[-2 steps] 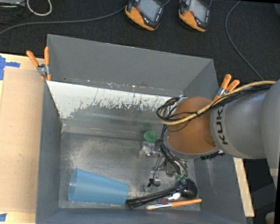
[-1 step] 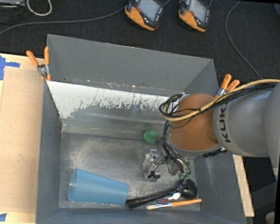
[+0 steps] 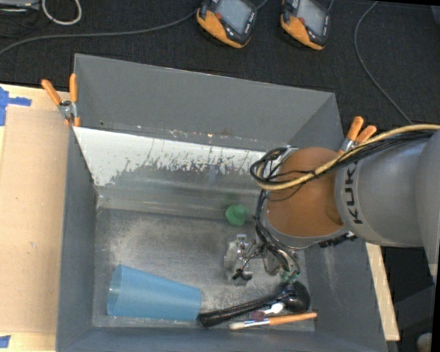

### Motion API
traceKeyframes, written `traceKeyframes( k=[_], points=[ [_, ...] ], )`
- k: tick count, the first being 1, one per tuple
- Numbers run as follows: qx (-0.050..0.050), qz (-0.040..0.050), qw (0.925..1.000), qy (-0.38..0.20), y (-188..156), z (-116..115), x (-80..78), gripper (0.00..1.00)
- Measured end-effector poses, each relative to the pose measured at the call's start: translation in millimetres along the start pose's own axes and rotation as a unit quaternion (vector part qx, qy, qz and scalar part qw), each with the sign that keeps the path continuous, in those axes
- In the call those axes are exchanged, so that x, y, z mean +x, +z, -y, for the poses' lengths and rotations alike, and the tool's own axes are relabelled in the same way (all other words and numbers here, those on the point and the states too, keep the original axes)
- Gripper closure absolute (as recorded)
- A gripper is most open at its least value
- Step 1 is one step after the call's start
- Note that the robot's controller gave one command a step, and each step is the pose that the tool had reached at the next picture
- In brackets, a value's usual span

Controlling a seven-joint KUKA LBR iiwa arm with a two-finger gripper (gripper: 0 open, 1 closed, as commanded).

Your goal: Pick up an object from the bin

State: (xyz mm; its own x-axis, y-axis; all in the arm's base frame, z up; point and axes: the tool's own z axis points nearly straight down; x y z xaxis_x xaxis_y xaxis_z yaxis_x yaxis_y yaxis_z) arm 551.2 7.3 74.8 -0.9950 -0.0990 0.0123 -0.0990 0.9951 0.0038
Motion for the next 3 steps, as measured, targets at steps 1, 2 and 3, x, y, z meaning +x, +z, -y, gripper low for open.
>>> traceKeyframes(
  k=[1, 2, 3],
  points=[
    [0.0, -0.0008, 1.0, 0.009, -31.4, 4.4, 9.5, 1.0],
    [-0.001, -0.0032, 0.9999, 0.017, -33.6, 5.4, 8.6, 1.0],
    [-0.001, -0.0033, 0.9998, 0.018, -38.9, 7.8, 11.3, 1.0]
  ],
)
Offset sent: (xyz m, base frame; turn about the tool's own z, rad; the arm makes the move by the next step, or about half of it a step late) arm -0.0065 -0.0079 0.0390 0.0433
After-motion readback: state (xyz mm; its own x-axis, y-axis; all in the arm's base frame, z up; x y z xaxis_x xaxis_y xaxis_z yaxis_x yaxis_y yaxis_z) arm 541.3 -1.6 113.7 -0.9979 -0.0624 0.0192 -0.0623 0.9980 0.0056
